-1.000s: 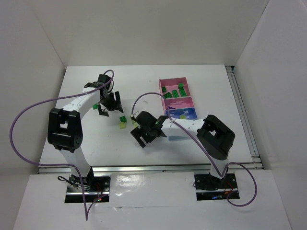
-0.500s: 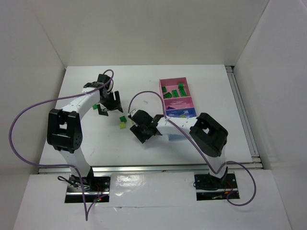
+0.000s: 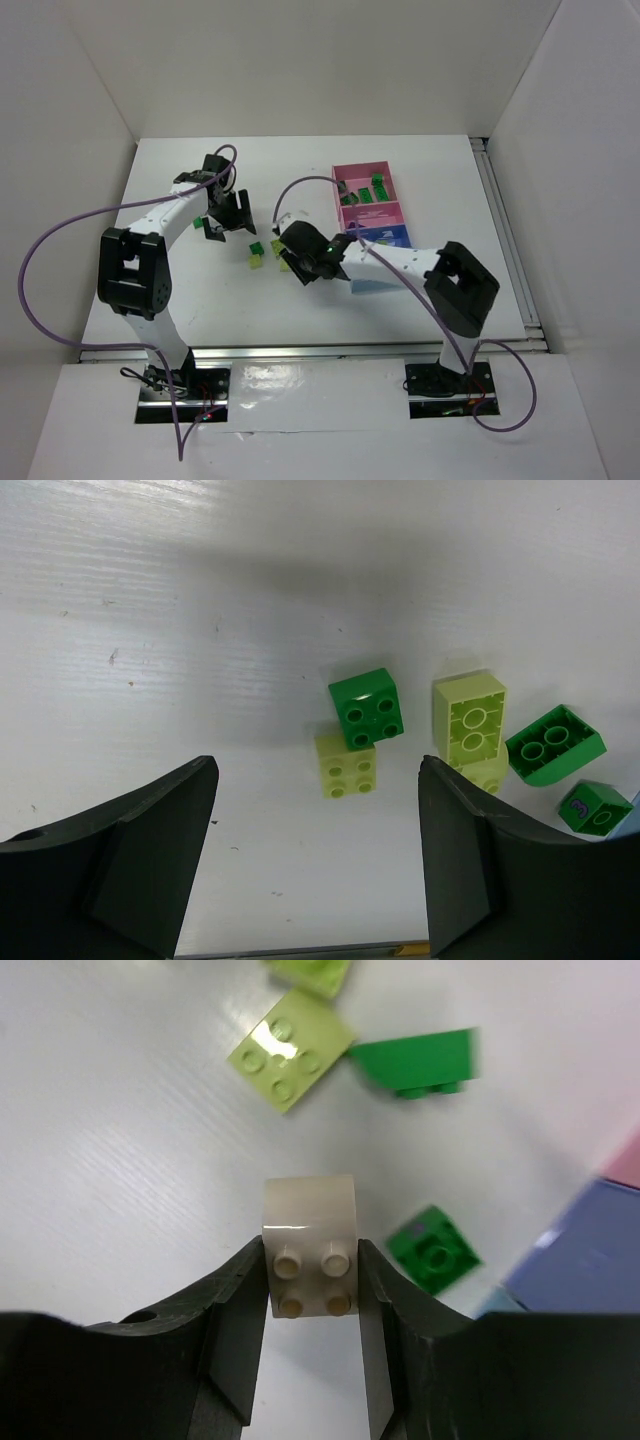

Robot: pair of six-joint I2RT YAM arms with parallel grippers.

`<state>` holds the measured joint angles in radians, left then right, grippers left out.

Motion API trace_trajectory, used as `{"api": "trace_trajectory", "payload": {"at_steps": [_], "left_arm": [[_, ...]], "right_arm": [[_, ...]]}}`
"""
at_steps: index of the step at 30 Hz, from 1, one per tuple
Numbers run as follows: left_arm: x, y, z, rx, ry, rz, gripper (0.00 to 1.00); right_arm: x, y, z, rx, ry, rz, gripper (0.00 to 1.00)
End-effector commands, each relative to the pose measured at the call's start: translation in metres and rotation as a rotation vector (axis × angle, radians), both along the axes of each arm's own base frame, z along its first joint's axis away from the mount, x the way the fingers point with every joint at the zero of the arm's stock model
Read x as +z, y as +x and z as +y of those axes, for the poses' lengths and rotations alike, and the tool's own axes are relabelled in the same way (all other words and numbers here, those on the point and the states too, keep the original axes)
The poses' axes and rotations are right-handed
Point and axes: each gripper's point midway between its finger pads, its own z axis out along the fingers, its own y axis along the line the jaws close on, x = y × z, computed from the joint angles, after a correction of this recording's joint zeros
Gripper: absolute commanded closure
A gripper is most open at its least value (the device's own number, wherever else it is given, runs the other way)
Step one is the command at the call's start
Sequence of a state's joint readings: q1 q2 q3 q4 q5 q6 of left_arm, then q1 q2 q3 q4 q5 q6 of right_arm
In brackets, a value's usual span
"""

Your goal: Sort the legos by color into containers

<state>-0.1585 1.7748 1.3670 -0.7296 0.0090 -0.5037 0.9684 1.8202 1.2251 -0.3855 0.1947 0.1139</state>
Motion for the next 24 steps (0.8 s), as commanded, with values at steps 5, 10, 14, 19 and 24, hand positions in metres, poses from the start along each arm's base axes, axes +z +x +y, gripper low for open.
{"api": "trace_trajectory", "payload": {"at_steps": [5, 10, 14, 19, 24], "left_arm": [[0.013, 0.009, -0.001, 0.012, -0.015, -0.035, 0.15], [0.013, 0.015, -0.004, 0.008, -0.025, -0.035, 0.15], [0.013, 0.02, -0.009, 0.008, -0.049, -0.032, 0.15], [0.014, 0.027, -0.014, -0.001, -0.05, -0.04, 0.15], [0.01, 0.033, -0.02, -0.013, -0.058, -0.033, 0.15]], "right_arm": [[0.084, 0.027, -0.071, -0.309, 0.071, -0.206, 0.74], [0.078, 0.012, -0.138, -0.545, 0.088, -0.183, 0.74], [0.062, 0.002, -0.169, -0.674, 0.1, -0.143, 0.74], [0.051, -0.002, -0.179, -0.718, 0.149, -0.111, 0.74], [0.043, 0.003, -0.18, -0.705, 0.127, -0.105, 0.56]]}}
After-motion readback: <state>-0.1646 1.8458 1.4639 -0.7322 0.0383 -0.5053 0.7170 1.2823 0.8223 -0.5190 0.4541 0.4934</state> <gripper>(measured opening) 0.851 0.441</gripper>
